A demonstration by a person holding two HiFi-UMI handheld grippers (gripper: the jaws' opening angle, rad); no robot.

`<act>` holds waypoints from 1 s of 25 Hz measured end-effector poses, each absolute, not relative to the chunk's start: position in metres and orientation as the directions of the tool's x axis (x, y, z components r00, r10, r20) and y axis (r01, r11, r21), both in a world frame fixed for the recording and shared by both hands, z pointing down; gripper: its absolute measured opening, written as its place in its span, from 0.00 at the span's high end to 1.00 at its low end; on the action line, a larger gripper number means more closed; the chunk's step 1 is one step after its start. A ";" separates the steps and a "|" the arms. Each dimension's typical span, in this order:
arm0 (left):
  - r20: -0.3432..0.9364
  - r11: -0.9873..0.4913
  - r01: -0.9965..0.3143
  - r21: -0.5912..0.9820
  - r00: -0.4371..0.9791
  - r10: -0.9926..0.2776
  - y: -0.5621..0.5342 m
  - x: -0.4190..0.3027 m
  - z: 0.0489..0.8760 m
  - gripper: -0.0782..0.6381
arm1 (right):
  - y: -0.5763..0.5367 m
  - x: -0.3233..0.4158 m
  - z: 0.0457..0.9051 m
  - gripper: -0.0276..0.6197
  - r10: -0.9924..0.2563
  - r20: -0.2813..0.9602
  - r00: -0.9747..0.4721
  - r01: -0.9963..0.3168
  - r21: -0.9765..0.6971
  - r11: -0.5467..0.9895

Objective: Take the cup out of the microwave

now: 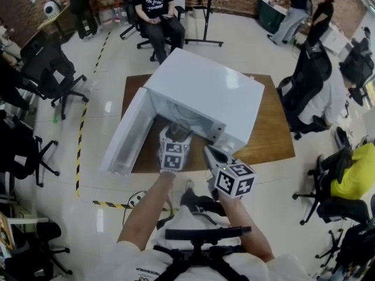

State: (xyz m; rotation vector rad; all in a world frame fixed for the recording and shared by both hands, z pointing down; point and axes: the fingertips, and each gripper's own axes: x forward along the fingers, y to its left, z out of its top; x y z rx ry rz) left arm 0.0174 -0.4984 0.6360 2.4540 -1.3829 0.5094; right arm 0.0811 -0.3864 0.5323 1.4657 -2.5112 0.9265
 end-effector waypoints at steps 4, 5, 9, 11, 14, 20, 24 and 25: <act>0.405 -0.508 -0.859 0.069 0.489 -0.773 -0.457 0.009 0.616 0.40 | -0.361 0.080 0.533 0.95 -0.773 0.359 -0.523 -0.817 -0.470 0.334; 0.400 -0.508 -0.858 0.072 0.491 -0.774 -0.447 0.006 0.611 0.40 | -0.354 0.080 0.532 0.95 -0.775 0.360 -0.519 -0.817 -0.474 0.328; 0.395 -0.499 -0.862 0.084 0.489 -0.778 -0.404 -0.007 0.594 0.40 | -0.325 0.078 0.531 0.95 -0.783 0.363 -0.506 -0.820 -0.483 0.306; 0.395 -0.500 -0.862 0.087 0.491 -0.777 -0.382 -0.013 0.587 0.40 | -0.307 0.076 0.533 0.95 -0.786 0.367 -0.497 -0.823 -0.485 0.294; 0.398 -0.498 -0.862 0.093 0.490 -0.775 -0.349 -0.024 0.576 0.40 | -0.280 0.070 0.531 0.95 -0.786 0.375 -0.491 -0.827 -0.485 0.285; 0.408 -0.493 -0.866 0.087 0.482 -0.775 -0.293 -0.043 0.563 0.40 | -0.240 0.057 0.531 0.95 -0.781 0.376 -0.498 -0.823 -0.490 0.288; 0.409 -0.479 -0.872 0.097 0.474 -0.780 -0.266 -0.051 0.556 0.40 | -0.225 0.053 0.531 0.95 -0.772 0.379 -0.510 -0.820 -0.485 0.304; 0.410 -0.476 -0.875 0.095 0.470 -0.782 -0.261 -0.053 0.554 0.40 | -0.223 0.052 0.531 0.95 -0.769 0.378 -0.515 -0.819 -0.483 0.310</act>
